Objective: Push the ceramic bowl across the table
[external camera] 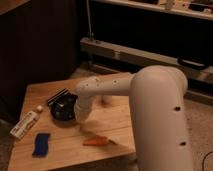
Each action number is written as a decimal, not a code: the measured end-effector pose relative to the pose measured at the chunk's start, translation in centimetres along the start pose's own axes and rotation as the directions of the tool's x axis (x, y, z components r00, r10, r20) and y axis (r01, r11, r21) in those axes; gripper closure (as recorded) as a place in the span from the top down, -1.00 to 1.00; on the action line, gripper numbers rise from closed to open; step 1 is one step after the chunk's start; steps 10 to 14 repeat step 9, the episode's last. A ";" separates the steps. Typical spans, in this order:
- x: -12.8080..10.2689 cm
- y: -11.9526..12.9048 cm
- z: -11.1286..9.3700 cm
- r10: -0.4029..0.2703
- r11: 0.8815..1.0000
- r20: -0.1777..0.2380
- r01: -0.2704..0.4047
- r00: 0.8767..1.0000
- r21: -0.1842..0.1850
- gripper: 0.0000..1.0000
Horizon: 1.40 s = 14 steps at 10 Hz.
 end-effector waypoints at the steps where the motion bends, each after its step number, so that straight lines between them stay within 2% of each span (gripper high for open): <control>1: -1.0 0.8 0.1 -0.007 1.000 0.007 0.007 1.000 -0.003 -1.00; 7: -3.9 4.4 0.1 -0.044 0.999 0.018 0.044 0.999 -0.027 -0.97; 8: -4.2 4.7 -0.1 -0.046 0.998 0.019 0.047 0.999 -0.035 -0.93; 14: -4.1 4.5 0.0 -0.044 0.998 0.015 0.045 0.999 -0.032 -0.93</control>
